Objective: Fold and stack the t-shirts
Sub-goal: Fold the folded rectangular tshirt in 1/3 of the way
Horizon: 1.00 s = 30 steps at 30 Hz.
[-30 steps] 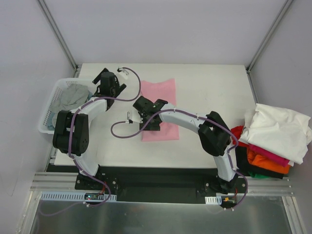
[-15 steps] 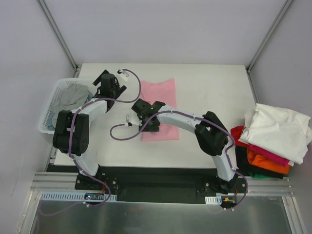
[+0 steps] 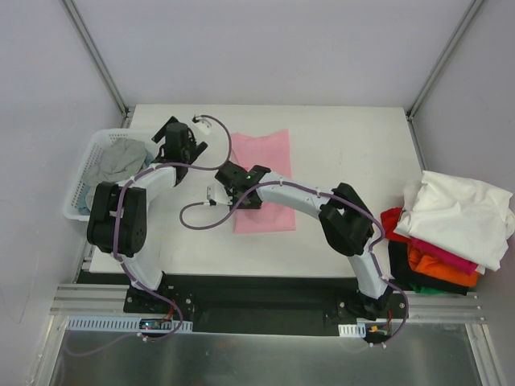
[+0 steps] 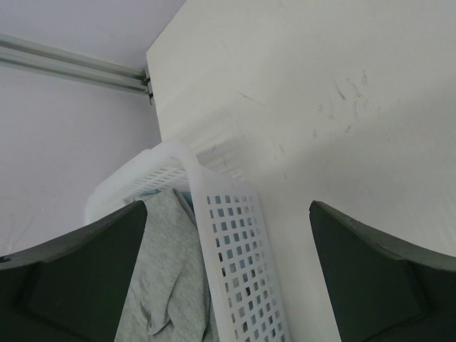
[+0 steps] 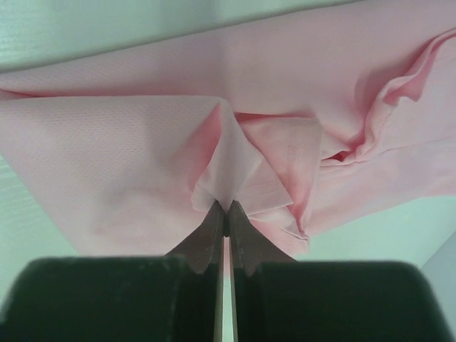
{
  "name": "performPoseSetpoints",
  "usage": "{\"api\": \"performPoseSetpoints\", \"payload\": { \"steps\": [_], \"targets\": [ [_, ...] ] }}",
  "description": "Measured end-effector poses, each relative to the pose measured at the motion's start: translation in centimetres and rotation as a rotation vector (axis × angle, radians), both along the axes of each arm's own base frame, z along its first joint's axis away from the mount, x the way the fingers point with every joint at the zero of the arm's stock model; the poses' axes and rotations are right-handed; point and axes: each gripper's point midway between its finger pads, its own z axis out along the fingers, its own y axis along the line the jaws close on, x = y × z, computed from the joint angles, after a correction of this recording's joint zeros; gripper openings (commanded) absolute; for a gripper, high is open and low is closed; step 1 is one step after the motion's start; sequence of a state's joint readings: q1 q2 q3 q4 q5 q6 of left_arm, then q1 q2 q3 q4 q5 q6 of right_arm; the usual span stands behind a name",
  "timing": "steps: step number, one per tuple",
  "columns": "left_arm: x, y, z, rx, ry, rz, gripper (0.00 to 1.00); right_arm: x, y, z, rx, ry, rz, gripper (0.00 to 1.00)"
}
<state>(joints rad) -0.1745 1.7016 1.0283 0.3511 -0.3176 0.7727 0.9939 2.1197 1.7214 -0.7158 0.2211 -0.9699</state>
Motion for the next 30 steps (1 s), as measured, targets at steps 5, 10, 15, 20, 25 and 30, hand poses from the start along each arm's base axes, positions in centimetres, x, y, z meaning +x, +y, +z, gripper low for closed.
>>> {"api": "performPoseSetpoints", "payload": {
  "steps": [5,10,15,20,25,30],
  "targets": [
    [0.1,0.4,0.2,-0.002,-0.012,0.016,0.99,0.9,0.4,1.3,0.010,-0.042,-0.004,0.01],
    [0.3,1.1,-0.1,0.008,-0.013,0.047,0.99,1.9,0.6,2.5,0.008,-0.084,-0.008,0.01],
    [0.3,1.6,-0.3,0.016,-0.013,0.068,0.99,3.5,0.6,3.0,-0.015,-0.137,-0.015,0.07],
    [0.3,1.8,-0.2,0.019,-0.018,0.075,0.99,5.5,0.9,2.0,-0.033,-0.166,-0.027,0.38],
    [0.3,1.8,-0.2,0.019,-0.017,0.075,1.00,7.6,0.7,1.7,-0.025,-0.203,-0.058,0.67],
    [0.3,1.8,-0.2,0.019,-0.018,0.075,0.99,8.3,0.6,2.1,-0.003,-0.225,-0.086,0.75]
  ]
}}
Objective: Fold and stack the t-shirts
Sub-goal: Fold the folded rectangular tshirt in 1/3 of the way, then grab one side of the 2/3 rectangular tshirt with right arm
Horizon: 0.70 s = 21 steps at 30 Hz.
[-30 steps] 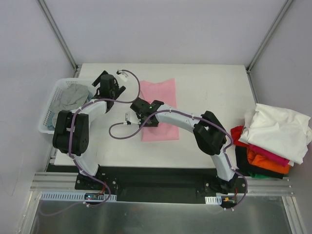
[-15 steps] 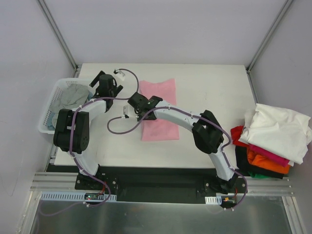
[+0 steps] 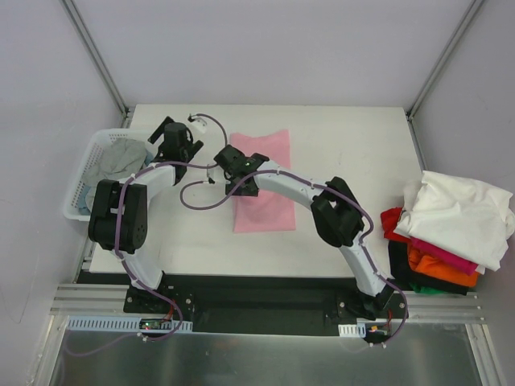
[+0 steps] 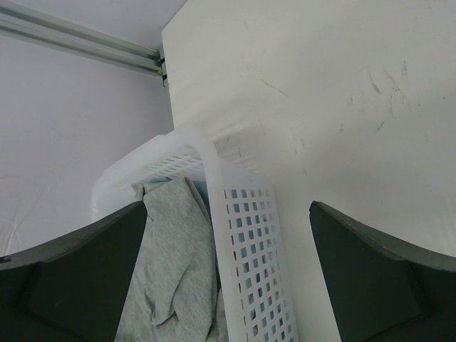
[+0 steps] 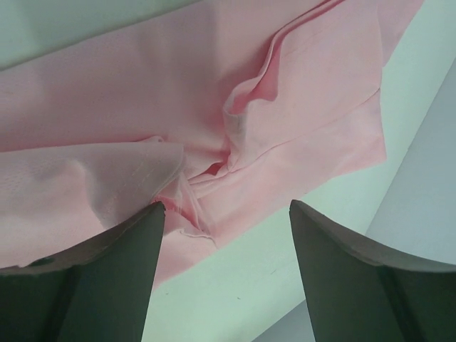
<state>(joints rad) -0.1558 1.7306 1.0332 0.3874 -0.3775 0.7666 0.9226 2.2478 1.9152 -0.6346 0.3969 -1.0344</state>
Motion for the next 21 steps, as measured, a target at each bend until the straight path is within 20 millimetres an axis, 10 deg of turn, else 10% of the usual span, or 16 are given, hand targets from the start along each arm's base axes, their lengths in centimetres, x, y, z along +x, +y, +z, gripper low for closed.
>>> {"api": "performPoseSetpoints", "payload": {
  "steps": [15,21],
  "targets": [
    [0.0,0.0,0.0,0.000,0.000,0.001,0.99,-5.6,-2.5,4.3,0.067,-0.020,-0.013,0.75],
    [-0.1,0.0,-0.1,0.000,0.002,0.000,0.99,-8.3,-2.5,3.0,0.074,0.029,-0.002,0.75]
  ]
}}
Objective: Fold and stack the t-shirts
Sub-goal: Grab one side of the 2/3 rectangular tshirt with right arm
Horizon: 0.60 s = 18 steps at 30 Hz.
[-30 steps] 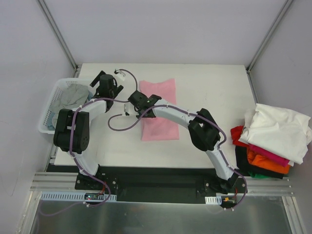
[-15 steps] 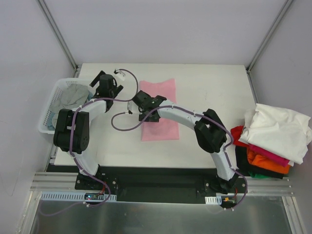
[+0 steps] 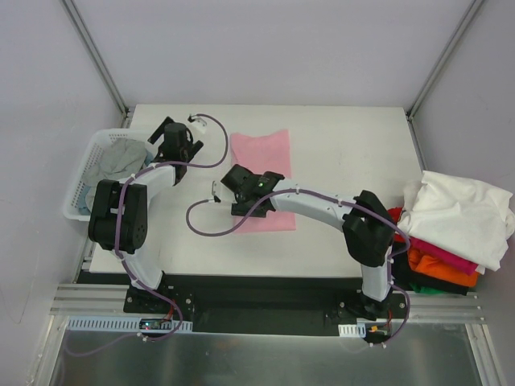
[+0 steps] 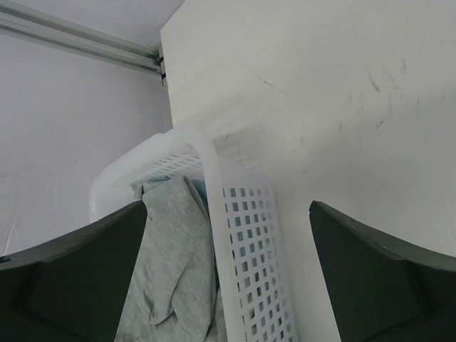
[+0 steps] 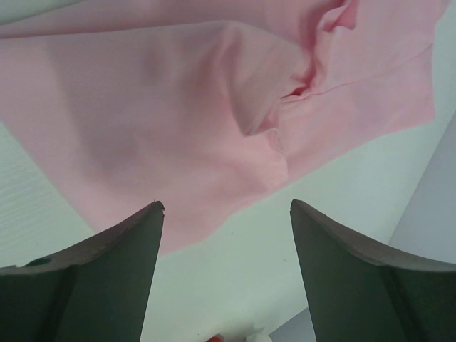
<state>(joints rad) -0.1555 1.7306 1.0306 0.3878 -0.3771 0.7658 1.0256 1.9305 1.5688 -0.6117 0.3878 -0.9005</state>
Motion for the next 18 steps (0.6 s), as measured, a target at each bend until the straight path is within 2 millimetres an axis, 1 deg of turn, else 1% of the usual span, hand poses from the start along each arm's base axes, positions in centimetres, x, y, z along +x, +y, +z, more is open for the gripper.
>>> {"api": "performPoseSetpoints", "payload": {
  "steps": [5,6,7,11,18],
  "targets": [
    [-0.3,0.0,-0.6,-0.013,0.010,0.006,0.99,-2.2,-0.9,-3.0,-0.039,0.075,0.014,0.76],
    [-0.4,0.0,-0.8,-0.016,0.015,0.007,0.99,-2.5,-1.1,-3.4,-0.047,0.086,0.015,0.77],
    [-0.5,-0.1,-0.9,-0.020,0.019,0.006,0.99,-2.7,-1.3,-3.8,-0.052,0.095,0.015,0.83],
    [-0.5,-0.2,-1.0,-0.036,0.019,0.009,0.99,-3.1,-1.4,-4.4,-0.048,0.115,0.015,0.84],
    [-0.6,-0.2,-1.2,-0.037,0.025,0.010,0.99,-3.8,-1.0,-5.2,-0.017,0.155,0.017,0.85]
  ]
}}
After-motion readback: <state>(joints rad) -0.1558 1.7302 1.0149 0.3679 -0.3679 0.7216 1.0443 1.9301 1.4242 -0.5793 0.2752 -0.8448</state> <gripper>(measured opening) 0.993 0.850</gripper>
